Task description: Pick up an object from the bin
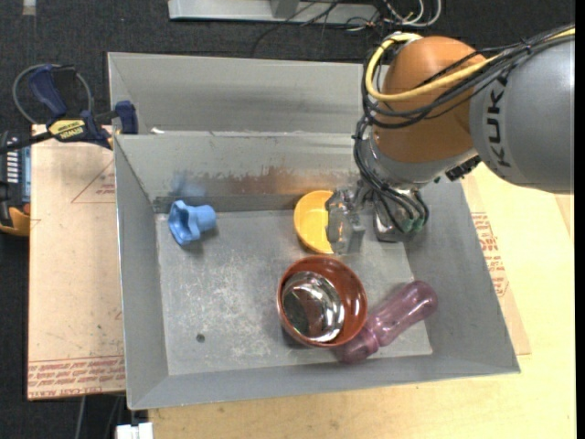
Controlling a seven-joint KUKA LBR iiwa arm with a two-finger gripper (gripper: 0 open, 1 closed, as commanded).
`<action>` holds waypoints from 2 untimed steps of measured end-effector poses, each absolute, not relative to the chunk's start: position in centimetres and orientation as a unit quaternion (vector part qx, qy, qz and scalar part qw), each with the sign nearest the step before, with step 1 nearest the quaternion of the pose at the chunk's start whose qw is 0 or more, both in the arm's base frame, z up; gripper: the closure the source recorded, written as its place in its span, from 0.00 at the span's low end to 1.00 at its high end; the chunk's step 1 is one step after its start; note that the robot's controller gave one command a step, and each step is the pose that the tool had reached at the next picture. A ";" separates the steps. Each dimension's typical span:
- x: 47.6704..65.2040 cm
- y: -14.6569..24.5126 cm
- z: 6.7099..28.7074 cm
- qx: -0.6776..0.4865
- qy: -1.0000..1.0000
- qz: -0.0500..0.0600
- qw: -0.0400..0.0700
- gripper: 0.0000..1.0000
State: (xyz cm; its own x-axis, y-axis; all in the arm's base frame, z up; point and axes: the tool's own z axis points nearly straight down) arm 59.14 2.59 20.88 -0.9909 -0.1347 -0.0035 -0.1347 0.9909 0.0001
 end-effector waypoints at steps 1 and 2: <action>52.5 2.9 16.4 0.020 1.000 0.003 -0.012 1.00; 53.3 2.8 16.3 -0.007 1.000 0.002 -0.006 1.00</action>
Offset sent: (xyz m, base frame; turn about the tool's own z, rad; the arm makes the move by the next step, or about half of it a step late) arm -0.0178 -0.0122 -0.0728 -0.2481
